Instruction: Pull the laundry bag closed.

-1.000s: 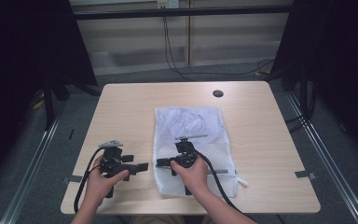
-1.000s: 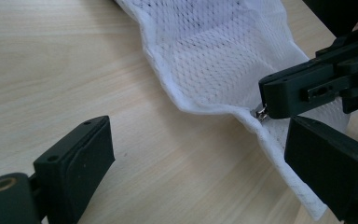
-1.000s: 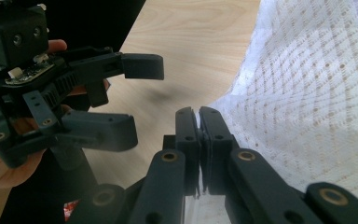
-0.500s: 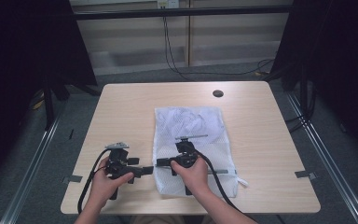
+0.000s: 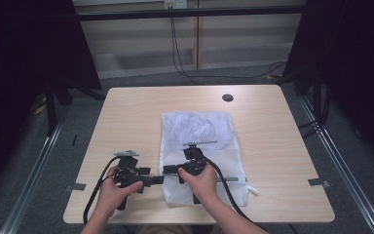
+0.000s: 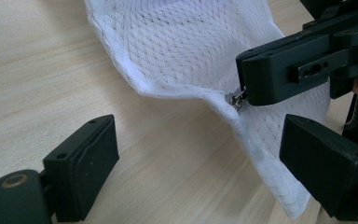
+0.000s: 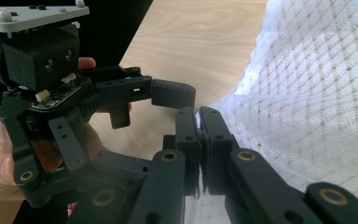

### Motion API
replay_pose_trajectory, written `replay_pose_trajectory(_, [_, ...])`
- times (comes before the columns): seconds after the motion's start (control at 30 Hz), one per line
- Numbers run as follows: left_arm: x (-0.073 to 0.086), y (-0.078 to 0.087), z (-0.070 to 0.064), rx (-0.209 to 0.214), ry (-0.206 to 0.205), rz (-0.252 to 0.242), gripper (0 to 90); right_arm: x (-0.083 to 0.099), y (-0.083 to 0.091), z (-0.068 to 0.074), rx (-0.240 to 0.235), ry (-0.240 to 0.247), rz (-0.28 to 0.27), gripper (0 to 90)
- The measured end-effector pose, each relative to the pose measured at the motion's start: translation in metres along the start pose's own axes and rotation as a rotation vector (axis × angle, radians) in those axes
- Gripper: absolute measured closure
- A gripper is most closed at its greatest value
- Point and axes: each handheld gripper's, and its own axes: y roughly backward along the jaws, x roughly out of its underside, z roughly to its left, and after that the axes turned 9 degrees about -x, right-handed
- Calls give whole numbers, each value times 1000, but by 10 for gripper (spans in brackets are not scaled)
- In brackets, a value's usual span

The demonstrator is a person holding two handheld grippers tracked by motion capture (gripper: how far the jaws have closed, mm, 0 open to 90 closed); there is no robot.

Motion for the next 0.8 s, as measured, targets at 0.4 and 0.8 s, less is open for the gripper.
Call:
replay_pose_trajectory(0.4, [-1,-4,-4,34,12,4,171,-1,-1,2,-12,1,-6,877])
replay_pose_trajectory(0.8, [-1,-8,-8,53,18,18,273,-2,-1,5,-20,7,-7,877])
